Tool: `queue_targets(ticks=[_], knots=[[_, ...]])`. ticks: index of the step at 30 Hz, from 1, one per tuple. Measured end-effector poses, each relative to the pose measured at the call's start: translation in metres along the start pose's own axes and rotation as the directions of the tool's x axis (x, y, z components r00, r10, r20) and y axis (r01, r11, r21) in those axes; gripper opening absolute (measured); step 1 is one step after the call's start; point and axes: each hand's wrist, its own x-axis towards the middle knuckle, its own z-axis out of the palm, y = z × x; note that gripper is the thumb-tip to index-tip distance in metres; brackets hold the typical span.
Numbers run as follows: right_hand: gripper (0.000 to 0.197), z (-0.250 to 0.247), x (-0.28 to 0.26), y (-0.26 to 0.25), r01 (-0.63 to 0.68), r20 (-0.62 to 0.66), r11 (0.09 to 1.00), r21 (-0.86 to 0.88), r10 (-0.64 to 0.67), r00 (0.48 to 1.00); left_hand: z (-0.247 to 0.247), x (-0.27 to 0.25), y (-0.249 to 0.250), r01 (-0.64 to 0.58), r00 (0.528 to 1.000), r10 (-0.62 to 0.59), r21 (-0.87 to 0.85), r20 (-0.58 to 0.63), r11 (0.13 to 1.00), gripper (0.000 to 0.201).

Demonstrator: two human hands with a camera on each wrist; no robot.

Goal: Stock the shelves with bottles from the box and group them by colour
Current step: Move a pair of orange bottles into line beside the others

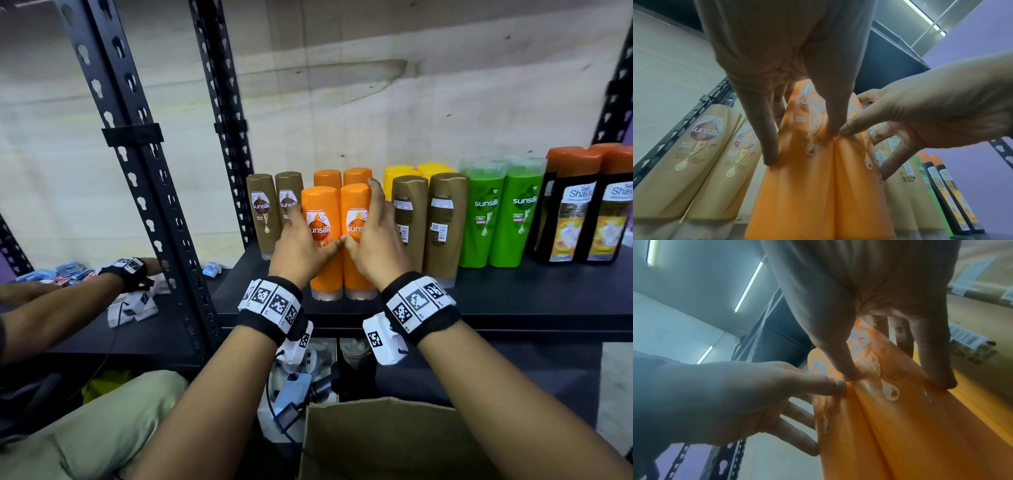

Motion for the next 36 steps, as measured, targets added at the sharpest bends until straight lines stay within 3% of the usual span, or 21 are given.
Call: queue_targets(ticks=[17,36], knots=[[0.102,0.028,0.053,0.008,-0.11,0.063,0.994,-0.004,0.11,0.992,0.037,0.062,-0.014,0.114,0.993,-0.111,-0.109,0.032,0.988,0.089],[0.101,0.041,0.065,0.015,-0.168,0.011,0.983,0.075,0.168,0.986,0.045,0.077,-0.014,0.169,0.984,-0.161,-0.129,0.07,0.977,0.094]])
